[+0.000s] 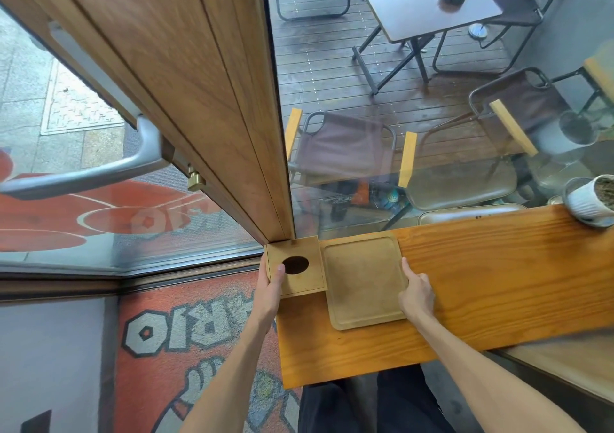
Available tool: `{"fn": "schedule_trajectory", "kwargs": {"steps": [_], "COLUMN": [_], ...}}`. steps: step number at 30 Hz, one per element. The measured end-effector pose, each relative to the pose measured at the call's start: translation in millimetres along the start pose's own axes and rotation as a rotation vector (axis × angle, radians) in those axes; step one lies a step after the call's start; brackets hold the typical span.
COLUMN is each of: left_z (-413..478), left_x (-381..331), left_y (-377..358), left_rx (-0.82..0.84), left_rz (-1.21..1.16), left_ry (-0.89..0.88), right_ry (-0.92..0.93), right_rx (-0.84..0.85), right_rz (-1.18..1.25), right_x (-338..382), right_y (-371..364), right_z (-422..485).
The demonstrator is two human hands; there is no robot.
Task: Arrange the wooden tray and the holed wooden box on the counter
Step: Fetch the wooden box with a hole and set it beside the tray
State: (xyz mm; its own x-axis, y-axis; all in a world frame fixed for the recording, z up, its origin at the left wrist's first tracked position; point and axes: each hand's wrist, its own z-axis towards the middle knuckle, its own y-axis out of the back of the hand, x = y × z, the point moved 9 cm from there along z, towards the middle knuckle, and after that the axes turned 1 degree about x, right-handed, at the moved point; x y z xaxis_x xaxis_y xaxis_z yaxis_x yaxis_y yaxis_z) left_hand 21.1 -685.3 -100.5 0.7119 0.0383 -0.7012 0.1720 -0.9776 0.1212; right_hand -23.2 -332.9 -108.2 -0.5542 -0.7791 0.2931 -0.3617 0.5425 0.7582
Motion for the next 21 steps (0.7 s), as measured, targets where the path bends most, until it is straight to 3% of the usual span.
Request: {"fn": "schedule_trajectory", "kwargs": {"steps": [21], "left_z": [-1], "left_x": [0], "left_y": [0], "left_rx": [0.006], "left_rz": [0.060], "left_ry": [-0.042], "right_ry": [0.183], "right_rx": [-0.046], "right_rz": [-0.168], "right_x": [0], "right_y": [8], "right_z": [-12]}}
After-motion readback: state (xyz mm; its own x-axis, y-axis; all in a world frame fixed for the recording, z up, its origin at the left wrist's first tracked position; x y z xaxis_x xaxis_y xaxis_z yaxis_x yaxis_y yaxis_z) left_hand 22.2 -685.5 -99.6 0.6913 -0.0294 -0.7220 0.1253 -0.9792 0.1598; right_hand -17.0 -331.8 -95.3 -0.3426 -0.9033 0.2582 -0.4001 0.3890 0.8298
